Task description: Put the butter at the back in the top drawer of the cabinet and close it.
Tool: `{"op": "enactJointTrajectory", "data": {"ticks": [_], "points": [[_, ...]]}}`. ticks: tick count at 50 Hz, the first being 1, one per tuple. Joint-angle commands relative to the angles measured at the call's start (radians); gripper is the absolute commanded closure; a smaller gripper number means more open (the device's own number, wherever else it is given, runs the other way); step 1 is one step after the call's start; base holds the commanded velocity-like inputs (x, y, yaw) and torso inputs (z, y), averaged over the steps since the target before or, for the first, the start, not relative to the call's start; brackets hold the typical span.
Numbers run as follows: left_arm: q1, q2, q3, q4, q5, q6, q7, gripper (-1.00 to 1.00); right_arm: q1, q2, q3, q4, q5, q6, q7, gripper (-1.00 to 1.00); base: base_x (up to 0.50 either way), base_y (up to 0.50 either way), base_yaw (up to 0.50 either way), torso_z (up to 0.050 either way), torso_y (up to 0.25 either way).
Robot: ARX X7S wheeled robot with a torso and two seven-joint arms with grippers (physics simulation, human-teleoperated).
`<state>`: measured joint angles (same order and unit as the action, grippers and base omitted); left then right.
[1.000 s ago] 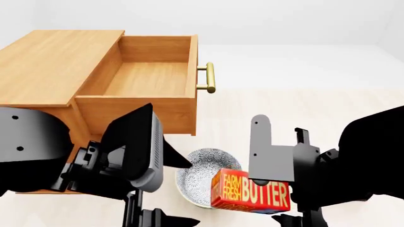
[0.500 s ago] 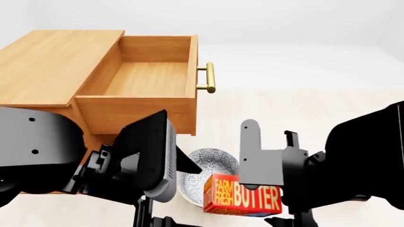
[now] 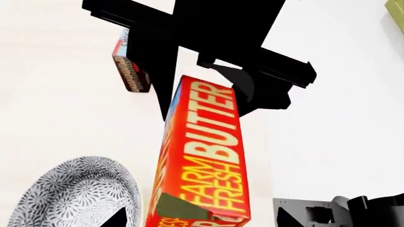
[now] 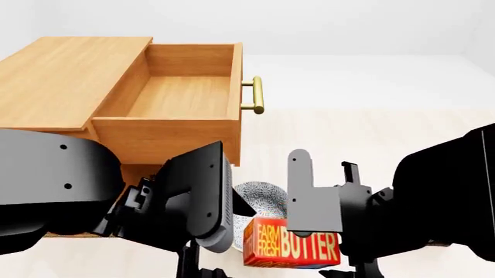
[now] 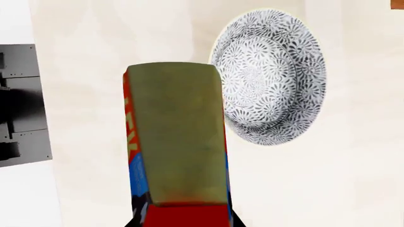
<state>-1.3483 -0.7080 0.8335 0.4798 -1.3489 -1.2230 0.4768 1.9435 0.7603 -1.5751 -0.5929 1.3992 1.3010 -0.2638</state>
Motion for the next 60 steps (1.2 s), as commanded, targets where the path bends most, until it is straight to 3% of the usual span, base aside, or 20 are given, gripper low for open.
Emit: {"op": "enactJointTrajectory", "data": {"ticks": [1,31,32,57,58,60], "points": [[-0.002,0.022,0.019,-0.015,0.022,0.008,0.009,-1.0,0.017,-0.003,0.014,-0.007,-0.01,-0.007,0.008,1.0,0.0,0.0,0.0,0.0,0.0],[0.013,0.048,0.074,-0.039,0.096,0.041,0.041,-1.0,0.02,-0.003,0.006,-0.019,-0.008,-0.011,0.015,1.0,0.0,0.0,0.0,0.0,0.001],[0.017,0.046,0.067,-0.034,0.101,0.053,0.034,1.0,0.02,-0.003,0.006,-0.018,-0.008,-0.012,0.016,1.0,0.0,0.0,0.0,0.0,0.0],[0.019,0.02,0.036,-0.003,0.073,0.091,0.039,1.0,0.031,-0.012,0.0,-0.02,0.006,-0.004,0.015,1.0,0.0,0.0,0.0,0.001,0.001],[0.019,0.019,0.036,-0.003,0.073,0.092,0.039,1.0,0.032,-0.012,0.0,-0.018,0.008,-0.003,0.013,-1.0,0.0,0.0,0.0,0.0,0.0],[0.018,0.019,0.038,-0.003,0.075,0.092,0.039,1.0,0.032,-0.012,0.0,-0.016,0.01,-0.003,0.013,-1.0,0.0,0.0,0.0,0.0,0.0]]}}
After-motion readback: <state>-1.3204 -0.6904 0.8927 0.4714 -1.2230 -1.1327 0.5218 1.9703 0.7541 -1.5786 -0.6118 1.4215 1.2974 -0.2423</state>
